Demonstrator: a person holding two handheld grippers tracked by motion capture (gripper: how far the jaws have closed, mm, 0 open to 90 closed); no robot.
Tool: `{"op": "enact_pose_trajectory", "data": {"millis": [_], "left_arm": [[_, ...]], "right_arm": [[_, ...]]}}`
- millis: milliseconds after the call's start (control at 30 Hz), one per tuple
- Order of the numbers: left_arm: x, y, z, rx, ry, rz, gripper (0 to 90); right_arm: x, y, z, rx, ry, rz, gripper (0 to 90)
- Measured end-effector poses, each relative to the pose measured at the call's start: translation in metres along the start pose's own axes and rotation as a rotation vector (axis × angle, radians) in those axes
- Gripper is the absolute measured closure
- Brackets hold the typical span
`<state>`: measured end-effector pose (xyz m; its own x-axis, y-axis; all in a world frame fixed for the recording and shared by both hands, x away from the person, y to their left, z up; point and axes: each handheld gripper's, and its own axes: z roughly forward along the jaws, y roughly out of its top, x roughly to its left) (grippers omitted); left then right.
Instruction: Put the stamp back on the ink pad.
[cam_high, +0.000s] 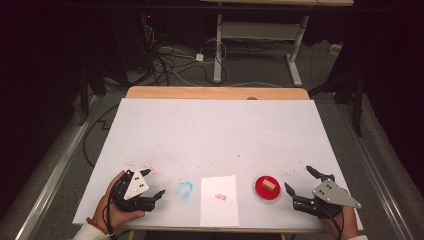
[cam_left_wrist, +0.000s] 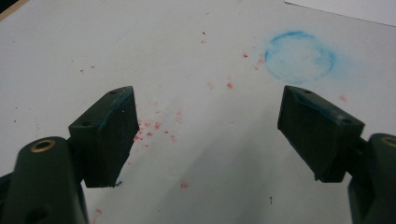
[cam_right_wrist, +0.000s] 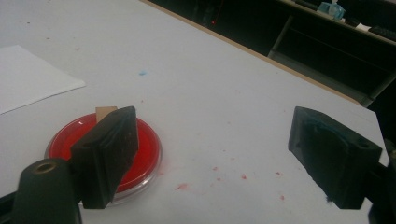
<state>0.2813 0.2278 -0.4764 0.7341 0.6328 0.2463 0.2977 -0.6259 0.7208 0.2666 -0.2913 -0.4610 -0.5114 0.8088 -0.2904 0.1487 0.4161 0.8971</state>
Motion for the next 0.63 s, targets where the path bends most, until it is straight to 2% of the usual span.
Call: {"op": "enact_pose_trajectory", "data": {"millis": [633], "left_arm": [[-0.0003,0.0021,0.0015,-0.003,-0.003,0.002,19.7]], "right_arm": [[0.0009,0.0014,-0.0002,0.011,0.006,-0.024,17.4]]}}
